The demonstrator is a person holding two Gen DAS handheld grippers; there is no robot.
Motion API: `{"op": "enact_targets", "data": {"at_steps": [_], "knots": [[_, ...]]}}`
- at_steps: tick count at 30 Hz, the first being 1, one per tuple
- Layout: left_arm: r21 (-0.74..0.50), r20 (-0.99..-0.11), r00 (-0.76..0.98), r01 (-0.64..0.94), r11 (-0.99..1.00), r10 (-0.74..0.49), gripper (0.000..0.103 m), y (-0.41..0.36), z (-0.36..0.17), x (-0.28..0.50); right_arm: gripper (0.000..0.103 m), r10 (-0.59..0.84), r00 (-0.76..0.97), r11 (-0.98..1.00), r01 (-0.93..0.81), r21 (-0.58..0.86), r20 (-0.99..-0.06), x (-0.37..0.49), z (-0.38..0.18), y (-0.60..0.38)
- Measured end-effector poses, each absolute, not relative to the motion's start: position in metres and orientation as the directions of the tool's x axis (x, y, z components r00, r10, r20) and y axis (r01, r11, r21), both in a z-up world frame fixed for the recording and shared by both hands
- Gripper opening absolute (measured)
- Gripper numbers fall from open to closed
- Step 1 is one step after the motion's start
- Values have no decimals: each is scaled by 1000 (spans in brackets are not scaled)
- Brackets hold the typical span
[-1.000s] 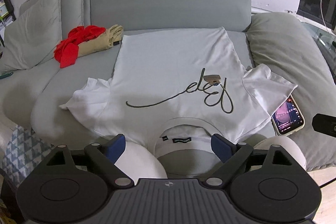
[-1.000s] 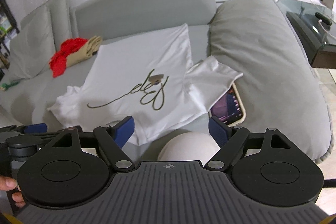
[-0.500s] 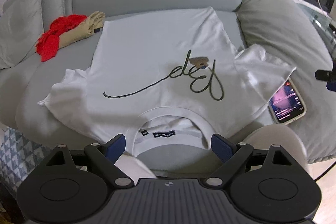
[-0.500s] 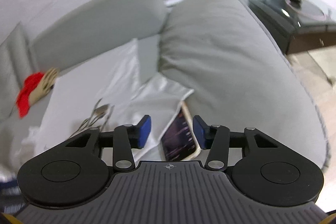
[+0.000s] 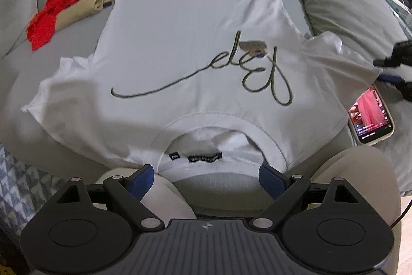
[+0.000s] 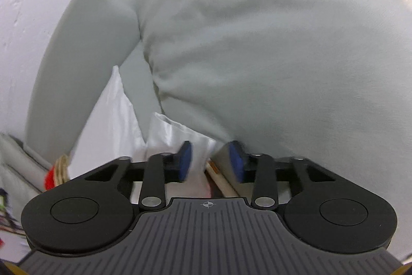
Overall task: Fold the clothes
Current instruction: 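Grasp the sleeve side with the right gripper and fold it over the print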
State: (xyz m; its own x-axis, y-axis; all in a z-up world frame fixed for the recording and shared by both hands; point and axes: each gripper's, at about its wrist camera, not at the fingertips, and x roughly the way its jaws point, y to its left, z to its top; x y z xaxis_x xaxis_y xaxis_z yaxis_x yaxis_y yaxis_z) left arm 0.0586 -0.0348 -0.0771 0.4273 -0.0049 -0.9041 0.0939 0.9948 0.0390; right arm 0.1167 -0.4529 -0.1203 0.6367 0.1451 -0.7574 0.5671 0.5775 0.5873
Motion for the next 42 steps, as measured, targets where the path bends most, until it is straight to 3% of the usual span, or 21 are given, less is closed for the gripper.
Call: {"op": "enact_targets", "data": {"at_steps": [4,6,15,23,28,32,34,35,36,39,40,41,42], "knots": [[35,-908,419,109,993,-14,89,-36,-81,62,25,161,631,574,565,593,-758,133,-128,-449],[32,-907,421,116,993,-20,89,-36,-81,61,4,136,627,603,562,567,-767,139,-128,-445],[2,-899,436,93,996,-39,89,-25,-79,60,2,-45,716,855,388,344,-697,149,-81,-386],[-19,-890,453,61,998,-44,89,-9,-77,56,2,-7,792,999,31,28,-611,143,-54,-271],[-25,-891,452,40,999,-41,89,0,-78,55,2,48,755,982,-155,-106,-654,130,-75,-208],[-30,-889,456,40,999,-45,89,2,-78,52,6,82,617,964,-249,-95,-783,134,-100,-188],[-31,-887,459,38,999,-45,89,4,-78,51,26,74,568,967,-241,-79,-820,133,-104,-187],[-30,-887,460,36,999,-43,89,4,-78,51,41,66,568,973,-221,-75,-820,132,-101,-191],[-28,-887,460,34,999,-41,89,4,-78,51,46,71,582,980,-191,-52,-810,129,-94,-199],[-22,-887,461,33,999,-35,89,3,-80,52,39,99,658,995,-47,91,-747,119,-72,-239],[-18,-887,461,36,999,-33,89,2,-80,53,33,91,684,990,19,142,-724,119,-65,-254],[-17,-887,461,40,999,-33,89,0,-80,52,19,70,691,982,79,171,-719,124,-63,-266],[-16,-887,461,44,999,-35,89,-1,-80,52,16,48,697,970,138,200,-715,129,-61,-279]]}}
